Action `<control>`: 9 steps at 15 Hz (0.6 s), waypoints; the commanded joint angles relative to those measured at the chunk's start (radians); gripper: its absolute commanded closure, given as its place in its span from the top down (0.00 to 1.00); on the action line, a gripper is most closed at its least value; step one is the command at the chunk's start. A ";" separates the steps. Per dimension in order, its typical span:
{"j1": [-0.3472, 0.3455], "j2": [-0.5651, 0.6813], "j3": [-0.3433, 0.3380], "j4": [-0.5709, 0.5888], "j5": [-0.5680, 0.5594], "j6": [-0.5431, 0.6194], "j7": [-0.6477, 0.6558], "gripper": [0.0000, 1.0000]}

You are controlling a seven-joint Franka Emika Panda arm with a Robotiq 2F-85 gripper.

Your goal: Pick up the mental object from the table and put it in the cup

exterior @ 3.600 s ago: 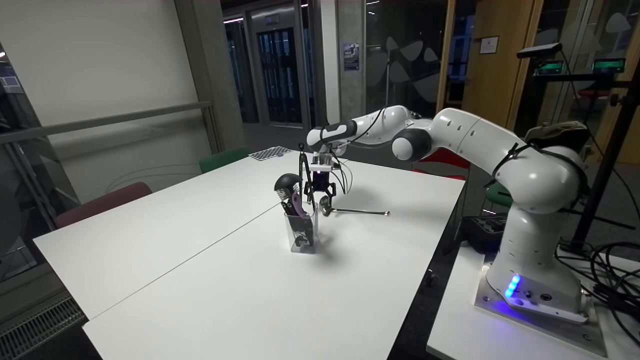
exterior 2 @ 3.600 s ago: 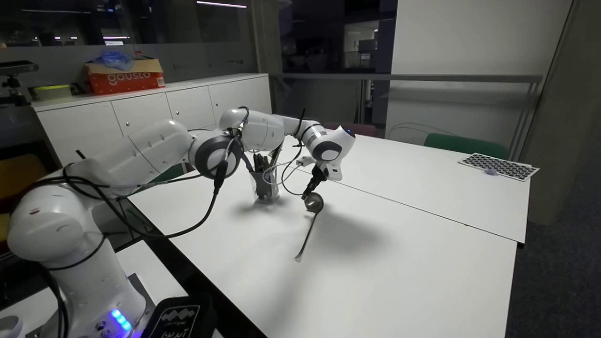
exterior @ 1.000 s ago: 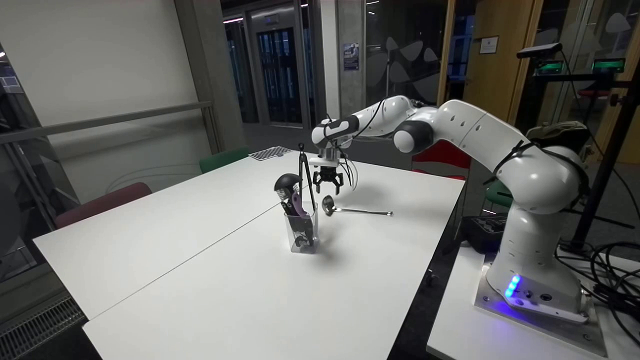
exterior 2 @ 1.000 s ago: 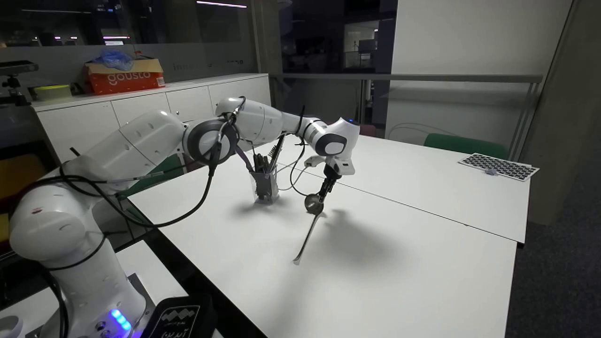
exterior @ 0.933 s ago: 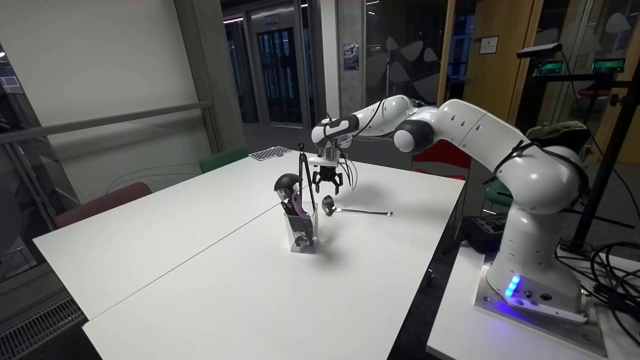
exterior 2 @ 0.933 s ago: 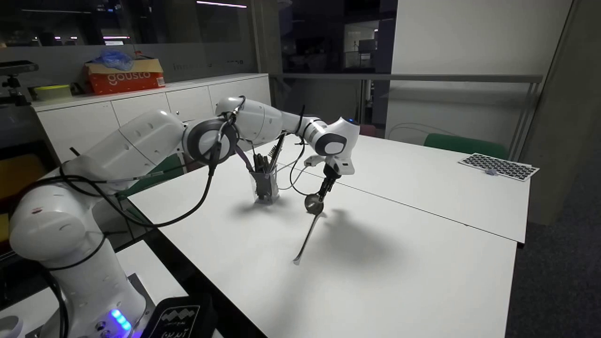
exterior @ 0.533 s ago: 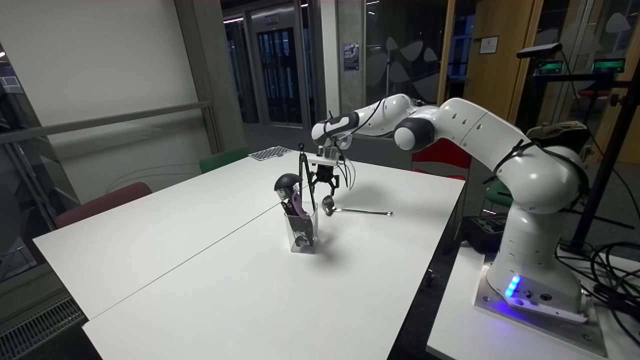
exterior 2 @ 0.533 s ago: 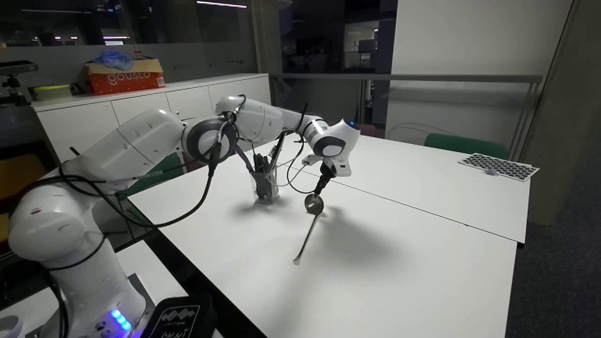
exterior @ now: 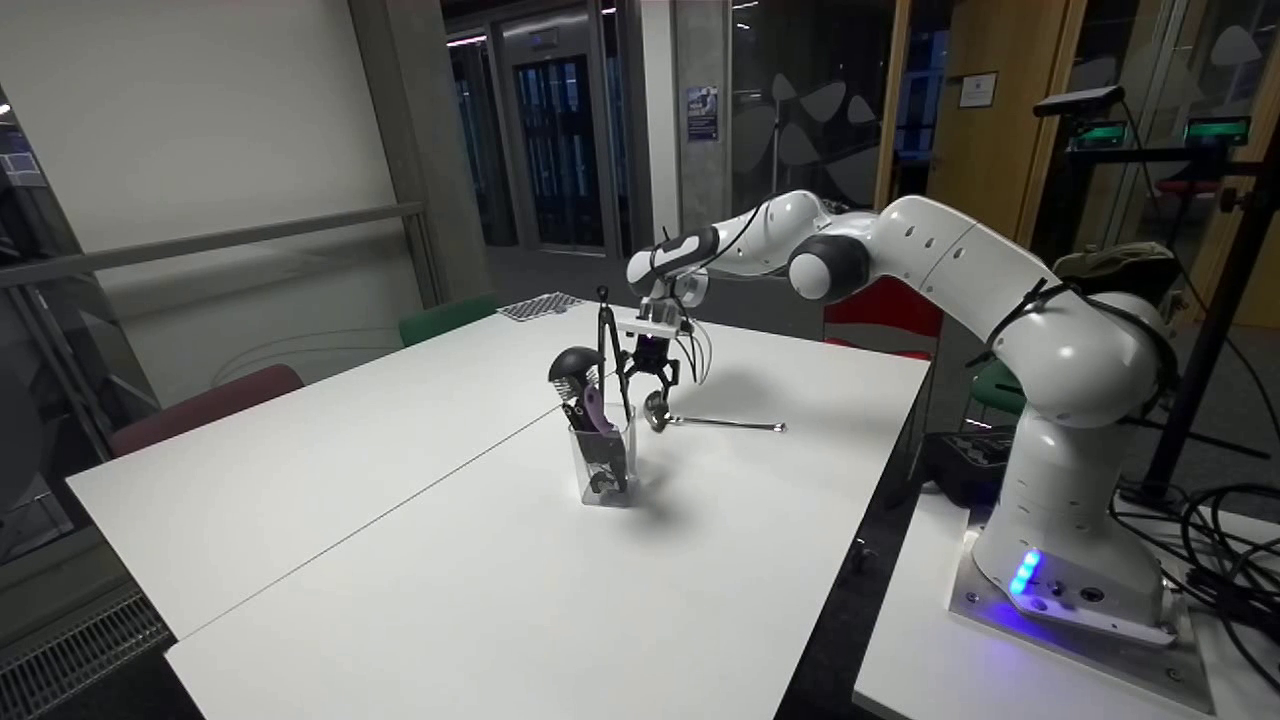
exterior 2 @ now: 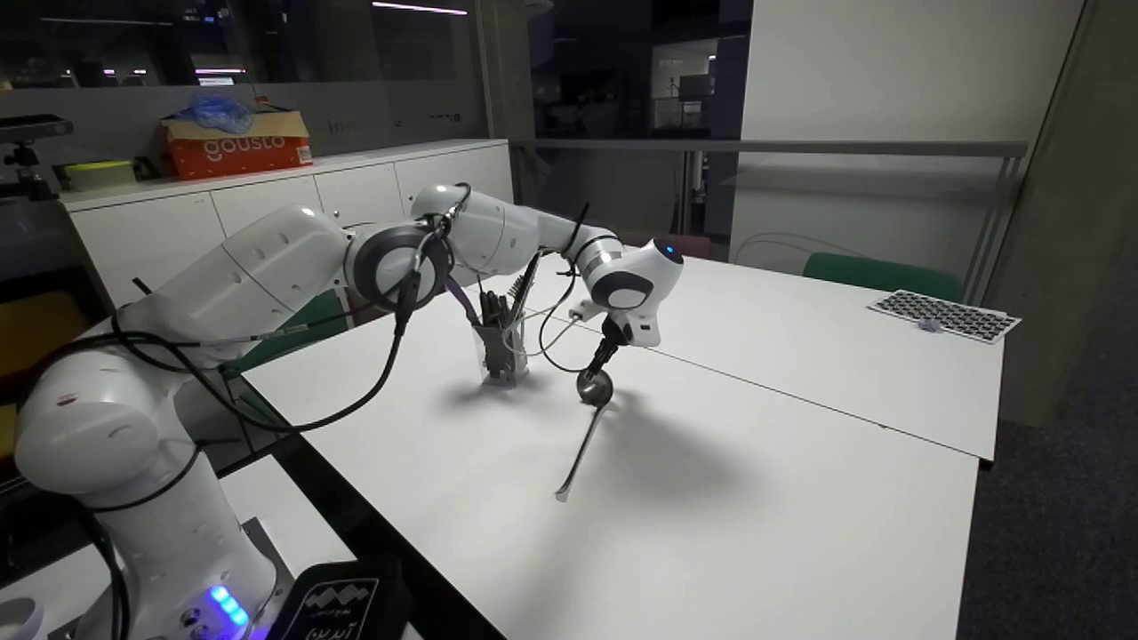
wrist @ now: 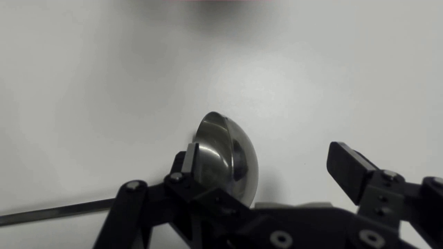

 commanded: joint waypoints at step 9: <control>-0.016 -0.061 0.011 -0.110 0.042 0.034 -0.060 0.17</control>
